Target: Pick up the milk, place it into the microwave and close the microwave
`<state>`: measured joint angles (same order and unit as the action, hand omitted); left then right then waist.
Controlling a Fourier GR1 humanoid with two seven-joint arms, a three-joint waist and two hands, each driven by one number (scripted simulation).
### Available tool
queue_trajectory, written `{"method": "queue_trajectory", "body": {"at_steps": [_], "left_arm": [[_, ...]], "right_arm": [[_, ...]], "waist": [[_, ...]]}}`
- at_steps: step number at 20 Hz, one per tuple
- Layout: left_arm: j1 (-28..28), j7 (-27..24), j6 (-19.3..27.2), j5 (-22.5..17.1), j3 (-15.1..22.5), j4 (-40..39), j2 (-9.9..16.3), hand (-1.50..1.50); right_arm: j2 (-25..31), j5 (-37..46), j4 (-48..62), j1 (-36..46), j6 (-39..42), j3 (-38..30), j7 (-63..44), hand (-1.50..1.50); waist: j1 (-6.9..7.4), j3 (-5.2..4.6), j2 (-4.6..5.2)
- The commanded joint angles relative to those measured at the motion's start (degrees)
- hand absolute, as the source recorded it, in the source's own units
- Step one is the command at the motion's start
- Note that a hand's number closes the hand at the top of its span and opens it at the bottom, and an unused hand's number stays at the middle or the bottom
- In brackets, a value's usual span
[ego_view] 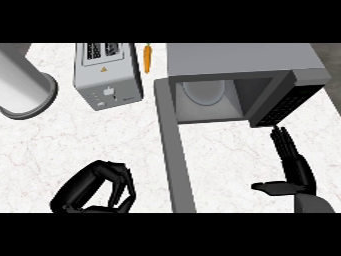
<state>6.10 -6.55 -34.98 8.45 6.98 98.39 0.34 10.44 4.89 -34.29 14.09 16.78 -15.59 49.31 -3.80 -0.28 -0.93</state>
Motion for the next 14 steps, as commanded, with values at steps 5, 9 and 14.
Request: {"method": "queue_trajectory", "body": {"at_steps": [5,9,14], "left_arm": [[-7.95,-5.86,10.23,6.67,9.87,-11.68,-0.33,1.5],[-7.97,-8.68,13.32,4.62,14.5,-15.45,-0.33,1.5],[-11.7,-7.92,22.42,3.92,27.41,-22.55,-0.33,1.5]], "right_arm": [[4.84,-7.08,-20.09,-17.91,11.32,-0.13,-1.0,-1.5],[4.66,-11.69,-33.13,-25.06,14.23,1.05,-4.75,-1.5],[6.66,-16.69,-42.28,-29.73,18.33,2.3,-6.78,-1.5]], "waist": [[0.49,0.02,0.53],[1.09,0.03,0.61],[0.46,0.07,0.82]]}}
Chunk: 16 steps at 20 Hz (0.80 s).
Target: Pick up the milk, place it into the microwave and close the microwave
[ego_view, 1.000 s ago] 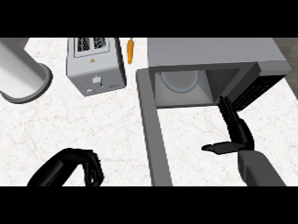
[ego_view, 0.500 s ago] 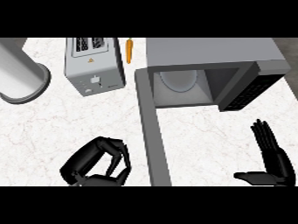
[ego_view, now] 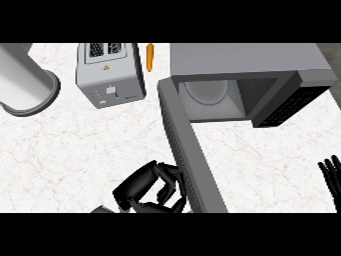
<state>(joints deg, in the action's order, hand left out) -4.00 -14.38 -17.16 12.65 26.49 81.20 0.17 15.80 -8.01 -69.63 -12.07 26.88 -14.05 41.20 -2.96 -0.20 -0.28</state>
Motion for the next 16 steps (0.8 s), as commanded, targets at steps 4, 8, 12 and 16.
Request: {"method": "queue_trajectory", "body": {"at_steps": [4,8,12,16], "left_arm": [[-6.15,2.5,13.71,-7.3,16.09,-8.82,-0.16,1.5],[-12.29,6.76,22.08,-12.52,23.19,-9.19,-0.15,1.5],[-17.07,6.25,31.14,-16.36,28.06,-12.71,-0.13,1.5],[-21.54,5.63,38.8,-20.48,31.05,-12.86,-0.11,1.5]], "right_arm": [[1.32,-9.02,-15.25,-4.15,9.22,2.88,-4.95,-1.5],[2.41,-12.36,-23.43,-8.37,10.86,4.87,-8.14,-1.5],[3.96,-16.98,-28.1,-7.84,11.23,5.61,-13.13,-1.5],[5.43,-19.4,-32.41,-5.61,9.56,6.04,-17.51,-1.5]], "waist": [[-1.07,-0.08,0.37],[-2.2,-0.06,0.35],[-3.49,-0.1,0.7],[-4.25,-0.18,0.98]]}}
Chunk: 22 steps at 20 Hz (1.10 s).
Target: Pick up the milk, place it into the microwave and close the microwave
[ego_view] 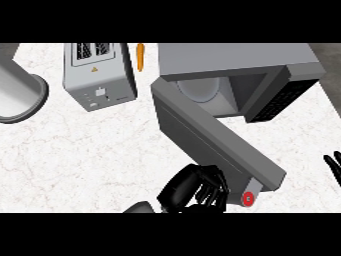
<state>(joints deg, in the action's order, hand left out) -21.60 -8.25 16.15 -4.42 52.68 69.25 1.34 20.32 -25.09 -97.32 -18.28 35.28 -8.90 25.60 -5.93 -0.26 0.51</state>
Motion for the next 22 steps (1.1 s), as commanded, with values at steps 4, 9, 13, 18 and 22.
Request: {"method": "queue_trajectory", "body": {"at_steps": [4,9,13,18,22], "left_arm": [[-10.36,0.82,10.31,-6.99,4.9,-3.02,-1.26,1.5],[-15.31,0.4,16.16,-12.89,2.08,-4.58,-1.29,1.5],[-19.12,-1.63,19.68,-15.91,0.98,-7.99,-1.31,1.5],[-26.16,-1.92,21.92,-19.86,-1.8,-12.46,-1.33,1.5],[-29.28,-3.43,22.07,-23.53,-3.0,-16.15,-1.34,1.5]], "right_arm": [[0.88,-3.63,-7.71,0.03,1.0,3.37,-5.08,-1.5],[2.17,-5.35,-11.03,0.48,0.72,4.2,-7.8,-1.5],[3.27,-8.7,-13.09,0.2,-0.04,3.3,-9.83,-1.5],[4.1,-10.54,-14.66,-0.01,-1.43,3.33,-12.41,-1.5],[5.33,-12.33,-16.77,0.48,-2.32,2.81,-14.26,-1.5]], "waist": [[-2.29,-0.1,0.48],[-3.75,-0.13,0.97],[-5.02,-0.11,1.31],[-6.01,-0.01,1.74],[-6.75,-0.02,2.05]]}}
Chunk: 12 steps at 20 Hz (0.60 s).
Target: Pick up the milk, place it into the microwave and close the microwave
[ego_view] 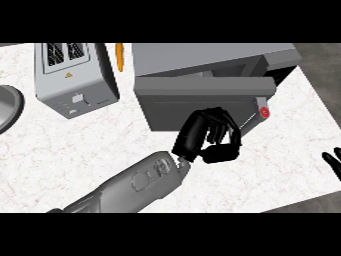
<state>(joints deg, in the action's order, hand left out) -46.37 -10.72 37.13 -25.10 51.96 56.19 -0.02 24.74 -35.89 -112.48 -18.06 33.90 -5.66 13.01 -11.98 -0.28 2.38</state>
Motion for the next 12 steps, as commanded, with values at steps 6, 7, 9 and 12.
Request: {"method": "queue_trajectory", "body": {"at_steps": [6,7,9,12], "left_arm": [[-8.6,-3.1,0.56,-8.56,-4.59,-7.35,0.02,1.5],[-7.61,-4.43,-0.59,-9.51,-4.87,-8.82,0.02,1.5],[-8.79,-5.3,-1.57,-11.55,-5.59,-9.31,0.02,1.5],[-10.27,-6.25,-0.91,-13.5,-7.25,-10.46,0.02,1.5]], "right_arm": [[1.5,-2.76,-3.11,0.9,-1.95,0.22,-3.79,-1.5],[1.46,-3.73,-4.18,0.94,-3.55,-0.21,-4.75,-1.5],[2.35,-4.24,-3.9,2.02,-3.66,-1.15,-5.11,-1.5],[2.53,-5.95,-4.06,2.17,-4.22,-1.48,-5.77,-1.5]], "waist": [[-1.99,0.09,0.74],[-1.24,-0.01,0.77],[-1.22,0.02,0.96],[-1.52,0.07,1.15]]}}
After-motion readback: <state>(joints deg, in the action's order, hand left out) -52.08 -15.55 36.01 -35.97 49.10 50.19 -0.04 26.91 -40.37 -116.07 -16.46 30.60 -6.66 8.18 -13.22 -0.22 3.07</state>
